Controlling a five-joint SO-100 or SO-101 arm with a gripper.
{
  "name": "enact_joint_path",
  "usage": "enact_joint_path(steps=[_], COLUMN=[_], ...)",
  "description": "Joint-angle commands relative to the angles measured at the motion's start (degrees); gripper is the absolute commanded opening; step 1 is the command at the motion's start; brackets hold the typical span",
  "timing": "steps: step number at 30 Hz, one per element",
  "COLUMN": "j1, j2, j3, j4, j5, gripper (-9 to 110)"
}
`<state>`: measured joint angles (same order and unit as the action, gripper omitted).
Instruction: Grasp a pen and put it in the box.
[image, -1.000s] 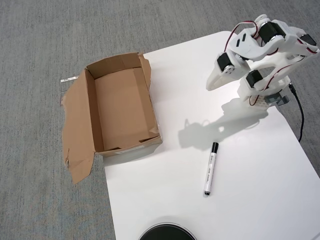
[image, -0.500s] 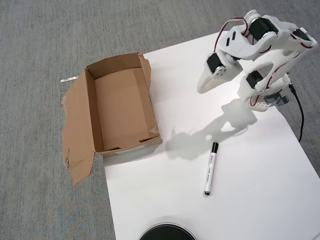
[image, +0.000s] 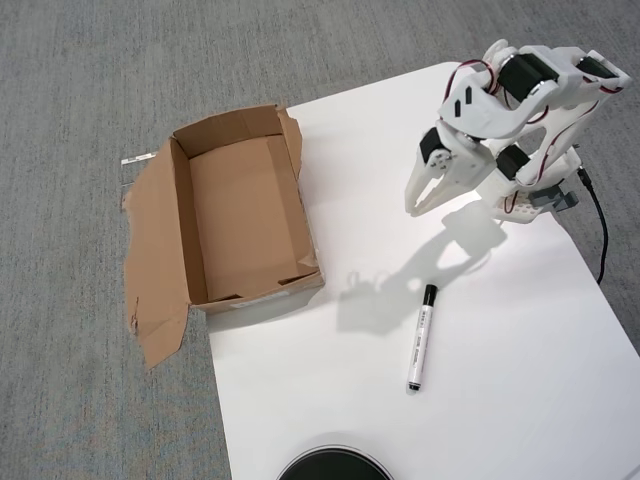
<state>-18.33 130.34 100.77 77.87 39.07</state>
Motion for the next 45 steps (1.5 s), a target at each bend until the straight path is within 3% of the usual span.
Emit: enact_joint_path(steps=[1,14,24,34,45], j1=[-2.77,-9.98,-10.94,-16.22,-20.0], j2=[-0.62,-3.69,-6.68,-10.63,-19.25], j3=[-1.01,-1.01,1.63,1.98,0.92], j4=[0.35,0.26,0.26,-0.44,-0.62], j5=[9.36,15.6,27.2,27.64,27.82], gripper=[0,0,2,17,18])
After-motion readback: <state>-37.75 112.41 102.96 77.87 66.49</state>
